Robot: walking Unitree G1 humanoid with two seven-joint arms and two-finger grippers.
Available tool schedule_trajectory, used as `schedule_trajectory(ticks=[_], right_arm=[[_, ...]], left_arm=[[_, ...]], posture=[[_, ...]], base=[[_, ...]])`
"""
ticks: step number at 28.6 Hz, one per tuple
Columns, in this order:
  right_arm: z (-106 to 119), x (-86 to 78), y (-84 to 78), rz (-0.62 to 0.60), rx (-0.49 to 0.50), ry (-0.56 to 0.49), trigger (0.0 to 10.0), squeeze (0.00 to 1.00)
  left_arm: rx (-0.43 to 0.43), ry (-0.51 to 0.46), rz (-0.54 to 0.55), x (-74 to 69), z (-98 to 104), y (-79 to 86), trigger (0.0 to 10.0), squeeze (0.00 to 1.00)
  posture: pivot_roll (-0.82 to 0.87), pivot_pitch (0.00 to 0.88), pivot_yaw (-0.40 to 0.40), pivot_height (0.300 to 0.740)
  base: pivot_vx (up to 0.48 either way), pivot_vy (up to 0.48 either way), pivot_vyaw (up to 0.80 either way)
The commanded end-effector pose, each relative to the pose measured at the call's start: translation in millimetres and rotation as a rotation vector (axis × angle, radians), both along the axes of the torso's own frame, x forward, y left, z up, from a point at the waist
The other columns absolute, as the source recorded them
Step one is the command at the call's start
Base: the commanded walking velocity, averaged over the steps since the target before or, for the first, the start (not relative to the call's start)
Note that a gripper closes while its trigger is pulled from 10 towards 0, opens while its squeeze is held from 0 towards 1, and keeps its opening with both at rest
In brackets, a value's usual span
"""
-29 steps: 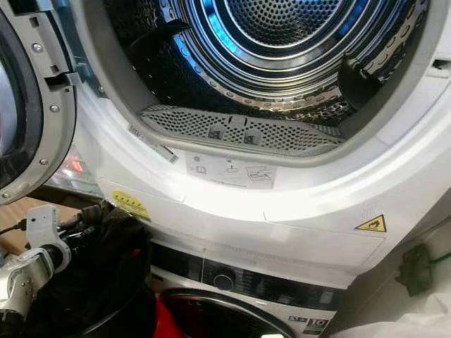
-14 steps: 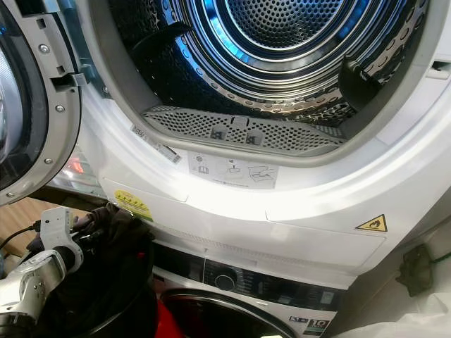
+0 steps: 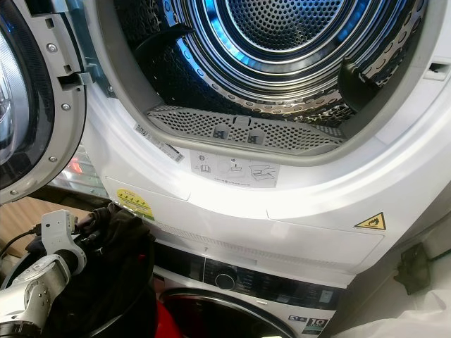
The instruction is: Clothes washing
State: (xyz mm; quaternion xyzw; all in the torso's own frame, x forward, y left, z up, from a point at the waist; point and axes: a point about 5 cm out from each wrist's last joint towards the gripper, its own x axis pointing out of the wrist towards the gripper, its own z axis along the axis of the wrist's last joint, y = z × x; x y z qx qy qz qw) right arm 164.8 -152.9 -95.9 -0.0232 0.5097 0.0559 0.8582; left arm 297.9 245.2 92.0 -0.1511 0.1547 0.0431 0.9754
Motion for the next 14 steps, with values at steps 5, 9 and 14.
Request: schedule_trajectory(ticks=[5,9,14], right_arm=[[1,1.4,1.3,0.007,0.001,-0.001,10.0,0.00],[-2,-4.6,-1.3,-0.011,-0.004,0.013,10.0,0.00],[-2,-6.4,-4.3,-0.024,-0.003,0.015,10.0,0.00]], left_arm=[[-0.083,0.020,-0.021,-16.4,-14,-12.1,0.0,0.00],[-0.159,-0.118,-0.086,-31.2,-1,-14.3,0.0,0.00],[-0.174,-0.274,-0.077,-42.0,15,-11.6,0.0,0.00]], posture=[[0.20,0.000,-0.001,0.740],[0.19,0.000,0.009,0.740],[0.20,0.000,0.007,0.740]], base=[[0.000,0.000,0.00],[0.000,0.000,0.00],[0.000,0.000,0.00]])
